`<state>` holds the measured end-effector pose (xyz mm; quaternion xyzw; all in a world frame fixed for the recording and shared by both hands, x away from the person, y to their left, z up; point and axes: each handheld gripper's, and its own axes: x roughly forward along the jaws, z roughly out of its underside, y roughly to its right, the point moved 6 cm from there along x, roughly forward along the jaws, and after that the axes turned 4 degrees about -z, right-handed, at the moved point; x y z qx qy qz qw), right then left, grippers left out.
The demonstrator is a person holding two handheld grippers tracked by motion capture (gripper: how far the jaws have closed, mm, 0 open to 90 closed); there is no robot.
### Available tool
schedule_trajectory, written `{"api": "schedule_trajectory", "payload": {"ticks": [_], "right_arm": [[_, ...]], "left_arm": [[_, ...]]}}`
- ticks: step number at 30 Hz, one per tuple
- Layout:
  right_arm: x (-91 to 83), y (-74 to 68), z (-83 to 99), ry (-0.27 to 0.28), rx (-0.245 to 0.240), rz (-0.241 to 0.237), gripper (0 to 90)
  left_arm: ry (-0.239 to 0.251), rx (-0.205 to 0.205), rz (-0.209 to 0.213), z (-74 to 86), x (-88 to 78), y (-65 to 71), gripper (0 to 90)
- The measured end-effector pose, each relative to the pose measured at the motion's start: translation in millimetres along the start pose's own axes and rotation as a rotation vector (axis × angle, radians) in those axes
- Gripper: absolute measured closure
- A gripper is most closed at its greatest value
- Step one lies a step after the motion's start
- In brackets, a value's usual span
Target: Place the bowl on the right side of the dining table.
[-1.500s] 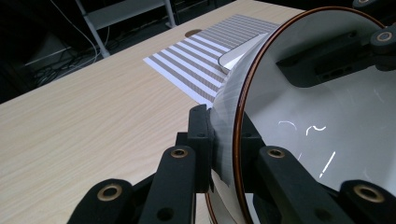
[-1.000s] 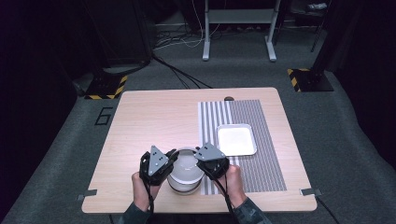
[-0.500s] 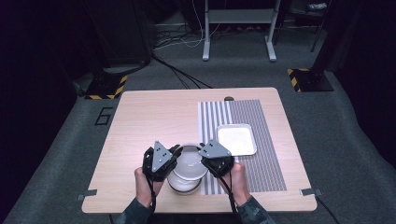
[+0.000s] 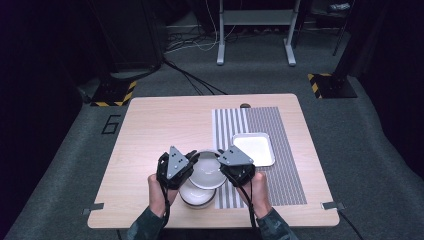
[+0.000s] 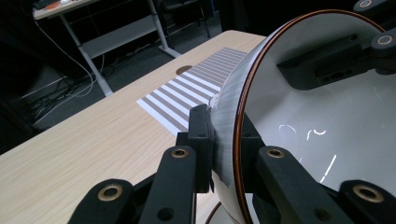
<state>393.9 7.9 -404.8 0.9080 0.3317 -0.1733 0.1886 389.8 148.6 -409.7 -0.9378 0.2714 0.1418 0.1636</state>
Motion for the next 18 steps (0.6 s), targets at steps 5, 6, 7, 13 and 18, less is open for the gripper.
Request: {"api": "schedule_trajectory", "payload": {"ticks": [5, 6, 7, 13, 18], "right_arm": [[-1.2, 5.4, -0.4, 0.0, 0.008, 0.007, 82.2], [-1.4, 6.3, -0.6, 0.001, 0.009, 0.009, 82.2], [-1.5, 7.3, -0.7, 0.001, 0.009, 0.012, 82.2], [-2.8, 12.7, -1.4, 0.004, 0.01, 0.023, 82.2], [-4.0, 15.8, -2.3, 0.005, 0.011, 0.031, 82.2]], "left_arm": [[0.0, 0.008, 0.004, -4.3, 4.0, 0.0, 81.8], [0.001, 0.004, 0.005, -5.1, 4.9, 0.3, 81.8], [0.001, 0.009, 0.008, -6.0, 5.7, 0.1, 81.8], [0.007, 0.009, 0.017, -10.3, 10.5, 0.6, 81.9], [0.006, 0.014, 0.02, -13.7, 12.3, 0.7, 81.8]]}}
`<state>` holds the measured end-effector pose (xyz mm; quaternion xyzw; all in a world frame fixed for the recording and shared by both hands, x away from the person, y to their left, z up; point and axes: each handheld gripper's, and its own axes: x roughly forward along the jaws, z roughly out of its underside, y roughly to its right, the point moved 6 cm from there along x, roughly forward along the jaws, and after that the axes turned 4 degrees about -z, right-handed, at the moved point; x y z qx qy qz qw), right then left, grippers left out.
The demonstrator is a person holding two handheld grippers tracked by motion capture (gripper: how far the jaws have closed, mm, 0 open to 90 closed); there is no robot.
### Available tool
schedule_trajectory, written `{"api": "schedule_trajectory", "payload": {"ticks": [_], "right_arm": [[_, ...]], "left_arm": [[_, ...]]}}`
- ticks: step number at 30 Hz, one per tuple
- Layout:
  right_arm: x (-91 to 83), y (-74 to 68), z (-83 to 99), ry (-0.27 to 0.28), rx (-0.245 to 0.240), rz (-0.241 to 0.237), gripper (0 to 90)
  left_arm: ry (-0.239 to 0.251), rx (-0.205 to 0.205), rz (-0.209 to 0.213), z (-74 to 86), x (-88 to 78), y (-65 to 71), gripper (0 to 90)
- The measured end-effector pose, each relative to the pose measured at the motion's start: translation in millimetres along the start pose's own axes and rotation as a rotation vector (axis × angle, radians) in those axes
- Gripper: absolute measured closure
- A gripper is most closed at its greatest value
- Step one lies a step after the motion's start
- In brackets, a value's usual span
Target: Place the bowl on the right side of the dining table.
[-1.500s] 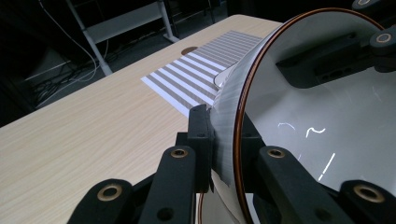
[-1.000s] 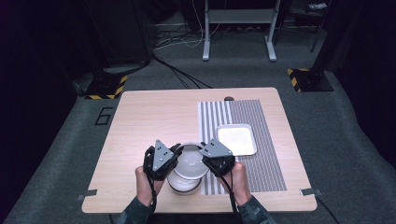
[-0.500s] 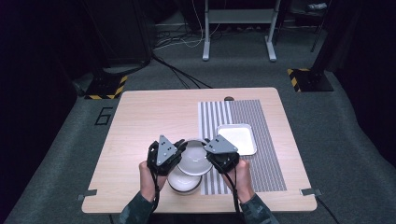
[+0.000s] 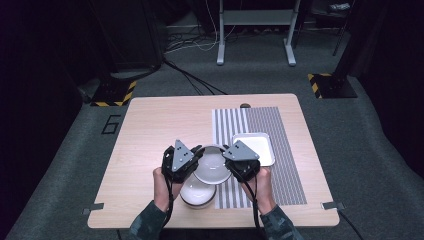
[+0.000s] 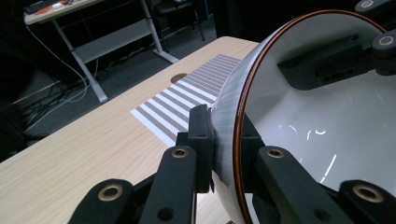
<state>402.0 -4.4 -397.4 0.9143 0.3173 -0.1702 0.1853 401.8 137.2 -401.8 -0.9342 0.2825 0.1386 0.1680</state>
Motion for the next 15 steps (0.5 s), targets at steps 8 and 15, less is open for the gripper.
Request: {"api": "schedule_trajectory", "payload": {"ticks": [8, 15], "right_arm": [[-2.9, 6.3, -1.9, 0.005, 0.0, 0.014, 82.2], [-5.0, 13.4, -1.4, 0.007, 0.005, 0.028, 82.3]], "left_arm": [[0.008, 0.009, 0.009, -7.2, 4.8, 0.9, 81.8], [0.009, 0.015, 0.024, -12.6, 11.5, 2.4, 81.8]]}}
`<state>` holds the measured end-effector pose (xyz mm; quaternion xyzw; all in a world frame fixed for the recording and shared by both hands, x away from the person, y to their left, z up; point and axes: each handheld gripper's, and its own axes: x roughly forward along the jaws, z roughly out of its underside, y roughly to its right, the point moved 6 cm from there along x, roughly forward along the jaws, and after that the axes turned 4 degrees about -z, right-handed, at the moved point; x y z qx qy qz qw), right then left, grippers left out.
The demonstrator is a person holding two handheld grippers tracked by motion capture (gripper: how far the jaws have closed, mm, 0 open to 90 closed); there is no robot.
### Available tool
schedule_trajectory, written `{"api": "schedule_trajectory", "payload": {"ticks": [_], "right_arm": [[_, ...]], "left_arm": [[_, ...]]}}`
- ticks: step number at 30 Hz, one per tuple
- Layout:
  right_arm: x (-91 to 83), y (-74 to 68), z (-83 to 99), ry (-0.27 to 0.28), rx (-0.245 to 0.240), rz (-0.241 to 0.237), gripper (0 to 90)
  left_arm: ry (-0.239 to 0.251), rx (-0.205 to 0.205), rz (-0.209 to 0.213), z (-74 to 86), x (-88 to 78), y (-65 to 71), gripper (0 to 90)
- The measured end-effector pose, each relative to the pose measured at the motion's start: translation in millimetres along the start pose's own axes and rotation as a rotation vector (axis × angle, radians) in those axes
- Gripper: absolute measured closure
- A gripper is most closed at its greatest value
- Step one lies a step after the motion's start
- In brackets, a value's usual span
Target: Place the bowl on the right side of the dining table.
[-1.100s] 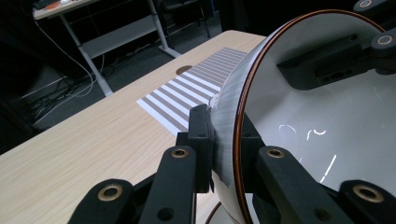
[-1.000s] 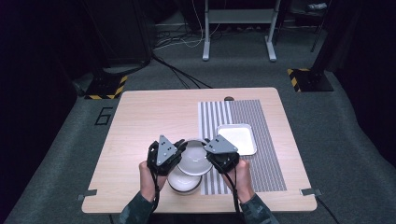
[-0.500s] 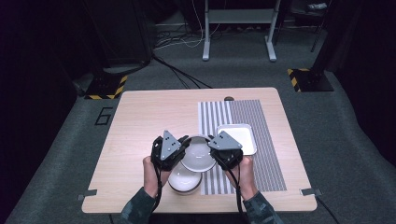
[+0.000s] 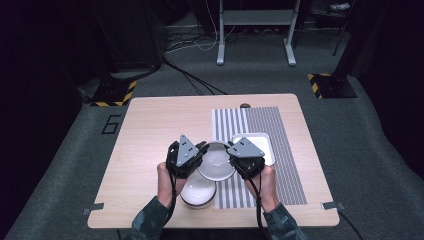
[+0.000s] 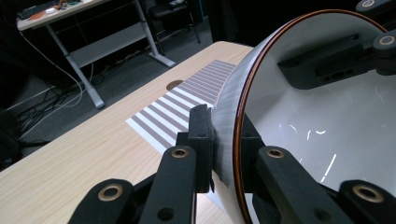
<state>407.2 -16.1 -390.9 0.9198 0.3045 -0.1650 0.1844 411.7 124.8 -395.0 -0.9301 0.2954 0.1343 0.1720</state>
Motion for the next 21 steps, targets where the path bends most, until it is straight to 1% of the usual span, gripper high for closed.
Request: {"api": "schedule_trajectory", "payload": {"ticks": [21], "right_arm": [[0.0, 24.2, 2.7, 0.001, 0.031, 0.039, 82.3]], "left_arm": [[-0.011, 0.034, 0.029, -16.6, 24.3, 1.0, 82.1]]}}
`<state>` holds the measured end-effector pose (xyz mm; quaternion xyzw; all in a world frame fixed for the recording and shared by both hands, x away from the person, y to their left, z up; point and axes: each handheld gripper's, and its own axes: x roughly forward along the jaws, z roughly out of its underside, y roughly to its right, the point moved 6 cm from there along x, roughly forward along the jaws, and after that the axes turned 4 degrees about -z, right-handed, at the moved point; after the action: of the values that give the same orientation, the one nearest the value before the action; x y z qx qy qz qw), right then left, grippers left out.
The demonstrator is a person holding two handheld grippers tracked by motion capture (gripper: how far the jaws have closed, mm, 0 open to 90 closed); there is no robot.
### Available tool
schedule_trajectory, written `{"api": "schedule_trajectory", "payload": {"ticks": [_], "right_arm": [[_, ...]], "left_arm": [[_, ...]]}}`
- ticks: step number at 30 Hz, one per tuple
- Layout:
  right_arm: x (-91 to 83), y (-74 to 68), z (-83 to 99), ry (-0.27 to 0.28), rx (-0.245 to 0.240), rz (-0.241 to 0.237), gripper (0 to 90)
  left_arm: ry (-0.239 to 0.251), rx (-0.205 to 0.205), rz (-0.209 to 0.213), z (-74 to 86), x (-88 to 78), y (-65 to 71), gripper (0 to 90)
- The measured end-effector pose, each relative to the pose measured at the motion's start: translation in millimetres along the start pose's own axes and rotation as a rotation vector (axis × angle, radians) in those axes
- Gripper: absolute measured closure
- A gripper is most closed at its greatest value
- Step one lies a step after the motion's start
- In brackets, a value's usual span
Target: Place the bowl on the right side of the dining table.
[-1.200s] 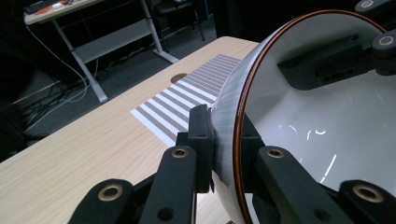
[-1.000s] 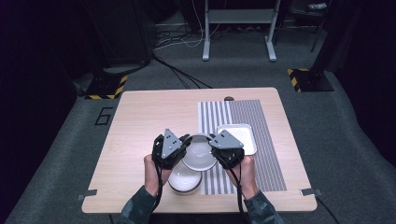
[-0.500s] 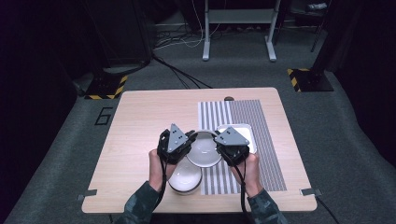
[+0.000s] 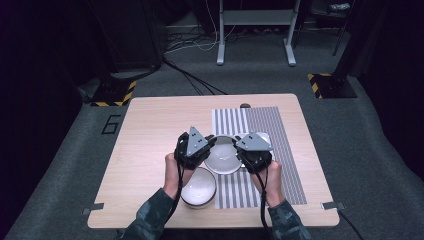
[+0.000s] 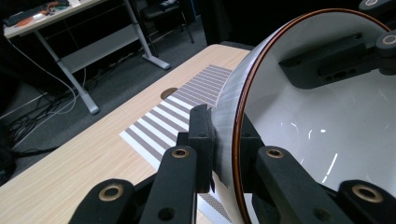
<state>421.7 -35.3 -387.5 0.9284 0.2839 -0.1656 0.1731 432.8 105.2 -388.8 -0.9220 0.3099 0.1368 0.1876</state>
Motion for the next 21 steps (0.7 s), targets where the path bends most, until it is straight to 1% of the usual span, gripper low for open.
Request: {"api": "schedule_trajectory", "payload": {"ticks": [10, 14, 21], "right_arm": [[3.2, 10.9, 0.6, -0.002, 0.019, 0.016, 82.3], [4.8, 15.4, 1.4, 0.0, 0.027, 0.02, 82.3], [8.2, 22.2, 2.5, -0.008, 0.035, 0.026, 82.3]], "left_arm": [[-0.009, 0.003, 0.015, -6.5, 12.7, -1.2, 82.1], [-0.013, 0.012, 0.017, -8.9, 17.5, -1.6, 82.2], [-0.019, 0.009, 0.022, -10.9, 25.5, -2.4, 82.1]]}}
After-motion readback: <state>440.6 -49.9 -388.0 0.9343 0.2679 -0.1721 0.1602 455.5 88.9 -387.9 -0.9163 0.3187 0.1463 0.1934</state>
